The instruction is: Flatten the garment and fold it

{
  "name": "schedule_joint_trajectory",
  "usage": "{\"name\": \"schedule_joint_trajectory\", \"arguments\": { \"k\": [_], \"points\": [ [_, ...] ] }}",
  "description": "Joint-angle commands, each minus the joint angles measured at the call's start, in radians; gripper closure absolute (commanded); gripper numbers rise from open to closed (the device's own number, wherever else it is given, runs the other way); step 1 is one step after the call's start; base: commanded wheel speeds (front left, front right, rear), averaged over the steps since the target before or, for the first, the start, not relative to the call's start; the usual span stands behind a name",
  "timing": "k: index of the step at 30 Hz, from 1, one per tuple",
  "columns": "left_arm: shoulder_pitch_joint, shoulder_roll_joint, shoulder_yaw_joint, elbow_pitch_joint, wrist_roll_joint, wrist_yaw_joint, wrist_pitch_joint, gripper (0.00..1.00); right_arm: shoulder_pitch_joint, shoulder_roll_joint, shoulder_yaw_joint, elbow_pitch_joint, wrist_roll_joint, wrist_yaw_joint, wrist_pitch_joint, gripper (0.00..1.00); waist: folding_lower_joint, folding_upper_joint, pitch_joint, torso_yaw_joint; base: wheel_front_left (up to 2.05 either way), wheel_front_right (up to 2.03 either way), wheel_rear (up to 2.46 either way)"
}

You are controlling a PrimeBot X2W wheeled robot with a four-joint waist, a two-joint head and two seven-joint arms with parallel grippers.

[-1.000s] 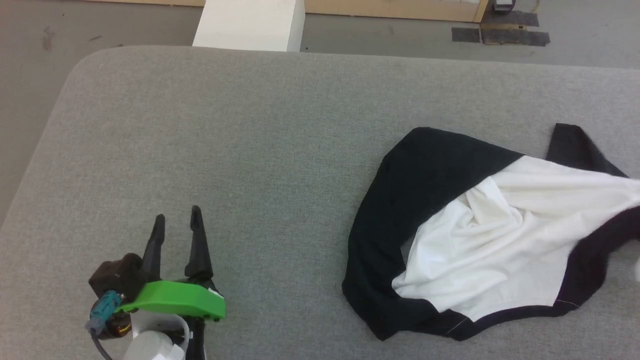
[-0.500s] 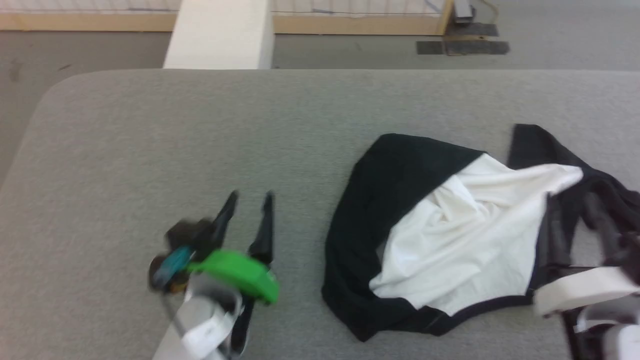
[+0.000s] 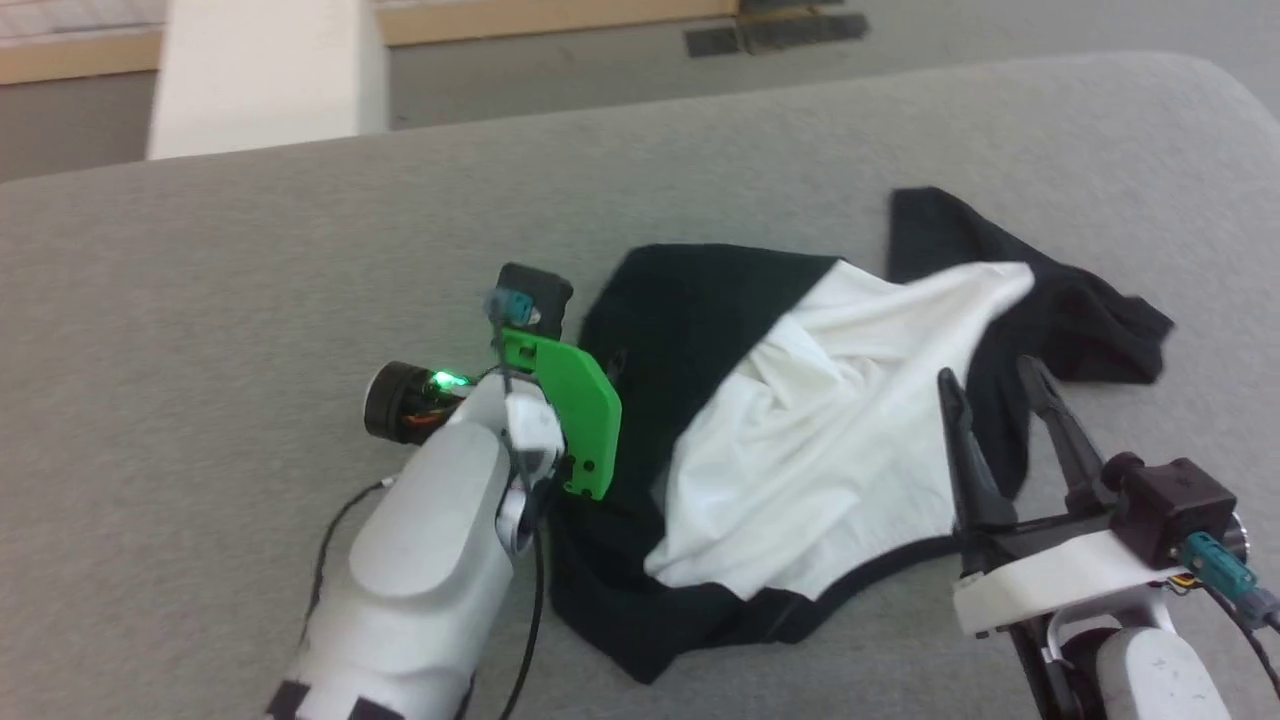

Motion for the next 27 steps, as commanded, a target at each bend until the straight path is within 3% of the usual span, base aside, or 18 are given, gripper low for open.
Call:
{"name": "schedule_joint_trajectory", "arguments": {
  "k": [1,7,8,9,10,12,15,21,27],
  "points": [
    [-0.027,0.011,-0.007,0.019,0.015,0.003,0.040,0.00,-0.015,0.001,0.008,0.000,0.010,-0.002,-0.010,0.00,0.0000,-0.0001,0.044,-0.057,0.00,0.00,0.00],
    [-0.058,0.061,-0.056,0.104,0.015,-0.032,0.334,0.00,-0.022,0.001,0.026,0.009,0.025,-0.002,-0.026,0.00,0.0000,-0.0001,0.052,-0.088,0.00,0.00,0.00],
    [-0.053,0.067,-0.061,0.104,0.011,-0.038,0.375,0.53,-0.022,0.001,0.028,0.009,0.027,-0.002,-0.028,0.00,0.0000,-0.0001,0.051,-0.090,0.00,0.00,0.00],
    [-0.046,0.070,-0.060,0.102,0.000,-0.042,0.402,0.87,-0.023,0.001,0.028,0.010,0.029,-0.002,-0.029,0.00,0.0000,-0.0001,0.050,-0.090,0.00,0.00,0.00],
    [-0.034,0.074,-0.058,0.097,-0.015,-0.048,0.433,1.00,-0.023,0.001,0.030,0.011,0.031,-0.002,-0.029,0.00,0.0000,-0.0001,0.048,-0.089,0.00,0.00,0.00],
    [-0.019,0.090,-0.054,0.068,-0.025,-0.053,0.438,1.00,-0.024,0.001,0.032,0.013,0.032,-0.002,-0.028,0.00,0.0000,-0.0001,0.041,-0.084,0.00,0.00,0.00],
    [-0.008,0.128,-0.033,-0.007,0.000,-0.020,0.312,1.00,-0.024,0.001,0.031,0.012,0.031,-0.002,-0.025,0.00,0.0000,-0.0001,0.032,-0.070,0.00,0.00,0.00],
    [0.028,0.195,0.106,-0.143,0.004,0.106,-0.013,1.00,-0.023,0.001,0.026,0.005,0.022,-0.002,-0.015,0.00,0.0000,-0.0001,-0.001,-0.022,0.00,0.00,0.00],
    [0.119,0.272,0.247,-0.251,-0.029,0.209,-0.115,1.00,-0.013,0.001,0.015,-0.007,0.019,-0.002,-0.001,0.00,0.0000,-0.0001,-0.032,0.027,0.00,0.00,0.00]
  ]
}}
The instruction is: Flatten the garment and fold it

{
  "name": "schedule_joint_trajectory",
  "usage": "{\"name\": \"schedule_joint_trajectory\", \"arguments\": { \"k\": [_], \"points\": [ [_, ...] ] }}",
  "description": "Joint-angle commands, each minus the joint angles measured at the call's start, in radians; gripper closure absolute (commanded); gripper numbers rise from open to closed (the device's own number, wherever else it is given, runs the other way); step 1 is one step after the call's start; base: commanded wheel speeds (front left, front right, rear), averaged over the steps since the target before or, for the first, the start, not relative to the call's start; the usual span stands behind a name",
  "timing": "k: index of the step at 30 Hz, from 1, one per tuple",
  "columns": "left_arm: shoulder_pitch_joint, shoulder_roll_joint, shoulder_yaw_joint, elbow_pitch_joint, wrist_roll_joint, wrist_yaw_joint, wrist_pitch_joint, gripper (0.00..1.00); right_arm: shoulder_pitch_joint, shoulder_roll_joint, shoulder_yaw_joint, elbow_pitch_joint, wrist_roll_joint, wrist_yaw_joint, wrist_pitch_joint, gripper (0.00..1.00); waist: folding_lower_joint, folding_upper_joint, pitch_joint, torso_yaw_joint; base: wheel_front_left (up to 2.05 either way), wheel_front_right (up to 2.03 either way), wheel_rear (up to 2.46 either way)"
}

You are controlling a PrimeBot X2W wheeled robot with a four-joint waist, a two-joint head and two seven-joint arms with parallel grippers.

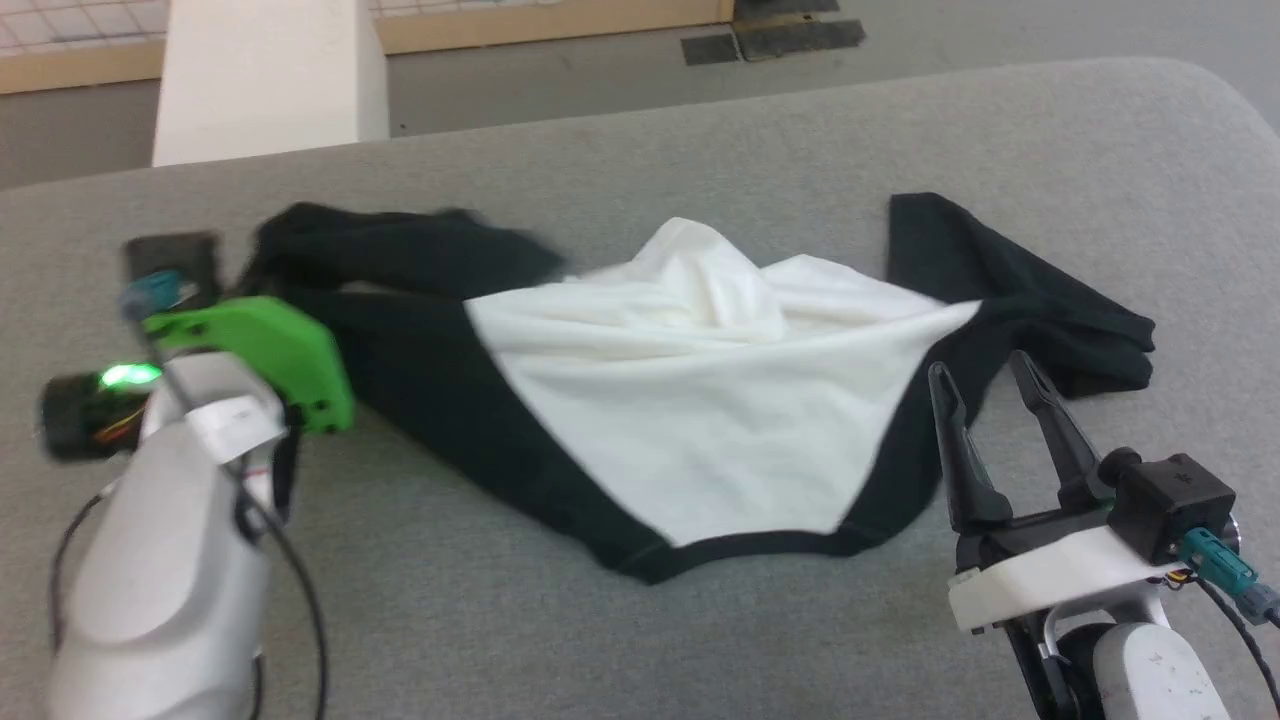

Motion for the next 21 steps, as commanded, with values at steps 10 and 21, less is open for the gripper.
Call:
{"name": "schedule_joint_trajectory", "arguments": {
  "k": [10,21],
  "points": [
    [0.323,0.085,0.185,-0.142,-0.057,0.158,0.006,1.00,0.018,0.001,-0.022,-0.019,-0.001,-0.002,0.026,0.00,0.0001,0.0000,-0.047,0.070,0.00,0.00,0.00],
    [0.453,-0.023,0.201,-0.197,-0.139,0.089,-0.187,0.00,0.032,0.001,-0.031,-0.025,0.002,-0.002,0.060,0.00,0.0001,0.0000,-0.055,0.109,0.00,0.00,0.00]
  ]
}}
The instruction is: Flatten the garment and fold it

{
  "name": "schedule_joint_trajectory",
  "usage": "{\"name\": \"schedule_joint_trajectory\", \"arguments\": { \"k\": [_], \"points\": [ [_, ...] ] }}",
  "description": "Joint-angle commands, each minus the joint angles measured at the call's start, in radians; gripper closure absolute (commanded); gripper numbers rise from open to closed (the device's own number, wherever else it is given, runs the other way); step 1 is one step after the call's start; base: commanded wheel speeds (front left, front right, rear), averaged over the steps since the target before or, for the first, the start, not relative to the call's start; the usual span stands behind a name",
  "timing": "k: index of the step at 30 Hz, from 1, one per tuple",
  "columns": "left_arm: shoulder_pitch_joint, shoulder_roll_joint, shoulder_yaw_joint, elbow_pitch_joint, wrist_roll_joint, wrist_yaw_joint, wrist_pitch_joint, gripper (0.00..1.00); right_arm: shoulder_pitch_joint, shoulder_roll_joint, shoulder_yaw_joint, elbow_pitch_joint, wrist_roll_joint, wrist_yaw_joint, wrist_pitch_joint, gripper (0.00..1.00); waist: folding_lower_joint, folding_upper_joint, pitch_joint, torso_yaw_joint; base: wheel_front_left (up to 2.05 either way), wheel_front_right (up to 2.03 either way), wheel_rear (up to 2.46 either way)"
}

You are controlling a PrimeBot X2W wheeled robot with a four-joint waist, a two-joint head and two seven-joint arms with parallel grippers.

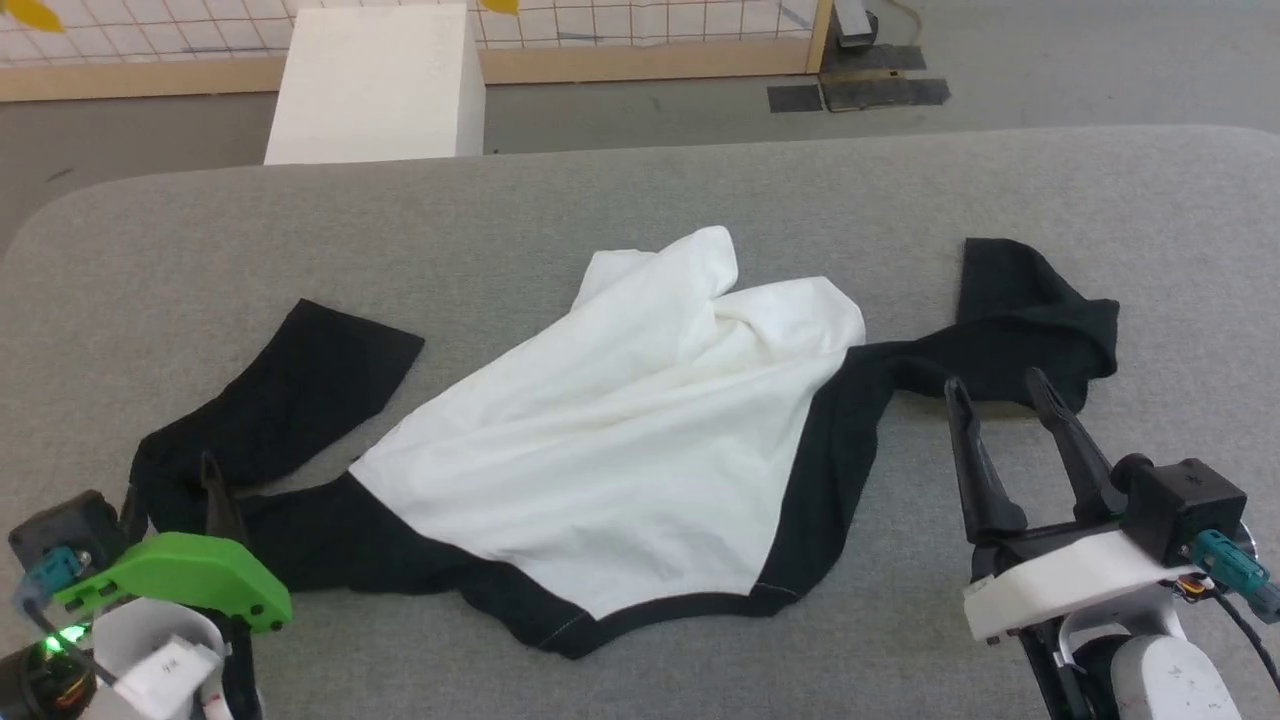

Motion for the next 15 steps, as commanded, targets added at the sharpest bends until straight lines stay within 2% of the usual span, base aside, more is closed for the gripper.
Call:
{"name": "schedule_joint_trajectory", "arguments": {
  "k": [1,5,7,11,15],
  "points": [
    [0.019,-0.013,-0.001,-0.013,0.006,-0.008,-0.055,0.00,0.007,0.001,0.002,-0.008,0.001,-0.002,0.004,0.00,0.0000,0.0000,-0.005,0.009,0.00,0.00,0.00],
    [0.044,-0.059,-0.028,-0.047,0.036,-0.020,-0.196,0.00,0.015,0.001,0.004,-0.009,0.000,-0.002,0.028,0.00,0.0000,0.0000,-0.010,0.028,0.00,0.00,0.00],
    [0.052,-0.079,-0.047,-0.056,0.035,-0.039,-0.225,0.00,0.020,0.001,0.005,-0.006,0.000,-0.002,0.052,0.00,0.0000,0.0000,-0.009,0.039,0.00,0.00,0.00],
    [0.066,-0.107,-0.113,-0.050,0.064,-0.073,-0.252,0.00,0.035,0.001,0.003,0.017,0.006,-0.002,0.125,0.00,0.0000,0.0000,-0.002,0.062,0.00,0.00,0.00],
    [0.068,-0.131,-0.178,0.002,0.078,-0.097,-0.232,0.00,0.034,0.001,0.007,0.015,0.014,-0.002,0.154,0.00,0.0000,0.0000,0.007,0.079,0.00,0.00,0.00]
  ]
}}
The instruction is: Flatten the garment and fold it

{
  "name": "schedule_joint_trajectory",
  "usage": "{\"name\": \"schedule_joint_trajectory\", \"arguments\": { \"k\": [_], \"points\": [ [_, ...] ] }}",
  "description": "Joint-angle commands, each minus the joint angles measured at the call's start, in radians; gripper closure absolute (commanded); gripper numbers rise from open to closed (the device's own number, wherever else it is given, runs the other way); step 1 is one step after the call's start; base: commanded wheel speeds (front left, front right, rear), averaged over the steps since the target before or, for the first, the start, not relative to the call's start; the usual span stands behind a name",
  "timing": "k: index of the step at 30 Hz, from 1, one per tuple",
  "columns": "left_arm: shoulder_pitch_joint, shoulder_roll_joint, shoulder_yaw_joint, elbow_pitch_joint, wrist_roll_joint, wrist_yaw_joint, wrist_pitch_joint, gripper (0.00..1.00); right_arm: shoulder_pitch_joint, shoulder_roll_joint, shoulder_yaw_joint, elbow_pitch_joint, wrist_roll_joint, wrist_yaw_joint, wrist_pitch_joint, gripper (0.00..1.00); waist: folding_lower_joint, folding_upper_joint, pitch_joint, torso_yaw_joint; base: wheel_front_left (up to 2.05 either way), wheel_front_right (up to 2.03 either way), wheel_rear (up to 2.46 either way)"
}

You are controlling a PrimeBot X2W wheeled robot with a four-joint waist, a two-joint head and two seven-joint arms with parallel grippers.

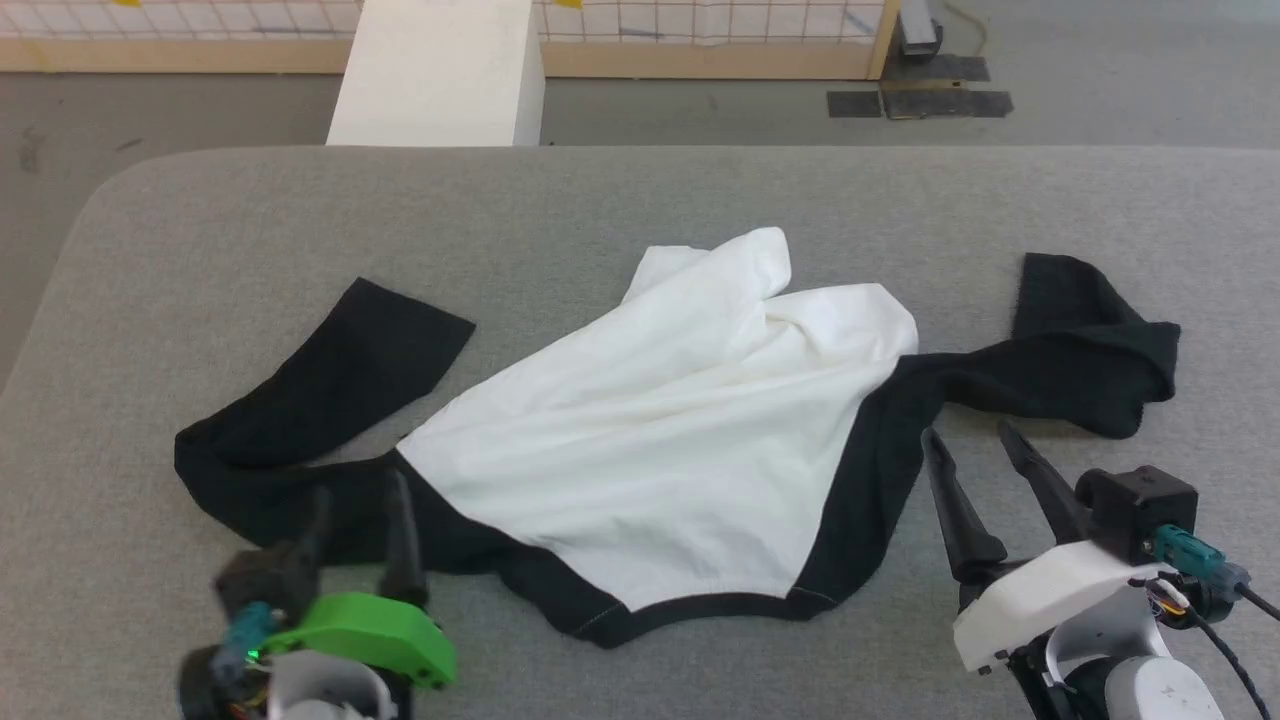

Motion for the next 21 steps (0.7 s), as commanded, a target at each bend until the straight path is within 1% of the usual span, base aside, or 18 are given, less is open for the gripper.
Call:
{"name": "schedule_joint_trajectory", "arguments": {
  "k": [1,5,7,11,16,19,21],
  "points": [
    [0.014,-0.006,-0.014,0.016,0.000,-0.008,0.017,0.00,0.001,0.001,0.003,-0.006,0.006,-0.002,0.005,0.00,0.0000,0.0000,0.010,0.009,0.00,0.00,0.00],
    [0.014,-0.023,-0.061,0.056,-0.022,-0.019,0.137,0.00,-0.006,0.001,0.005,-0.014,0.006,-0.002,0.006,0.00,0.0000,0.0000,0.021,0.013,0.00,0.00,0.00],
    [0.014,-0.031,-0.066,0.059,-0.046,-0.014,0.198,0.00,-0.009,0.001,0.006,-0.017,0.004,-0.002,0.006,0.00,0.0000,0.0000,0.027,0.013,0.00,0.00,0.00],
    [0.016,-0.034,-0.054,0.053,-0.076,0.033,0.315,0.00,-0.010,0.001,0.007,-0.017,0.002,-0.002,0.005,0.00,0.0000,0.0000,0.036,0.010,0.00,0.00,0.00],
    [0.032,-0.007,-0.037,0.039,-0.075,0.110,0.440,0.00,-0.016,0.001,0.016,-0.011,0.005,-0.002,0.001,0.00,0.0000,0.0000,0.038,-0.009,0.00,0.00,0.00],
    [0.050,0.009,-0.021,0.010,-0.077,0.136,0.467,0.00,-0.015,0.001,0.013,-0.007,0.008,-0.002,-0.001,0.00,0.0000,0.0000,0.032,-0.016,0.00,0.00,0.00],
    [0.065,0.018,0.000,-0.026,-0.083,0.151,0.463,0.00,-0.009,0.001,0.006,-0.004,0.008,-0.002,-0.003,0.00,0.0000,0.0000,0.024,-0.015,0.00,0.00,0.00]
  ]
}}
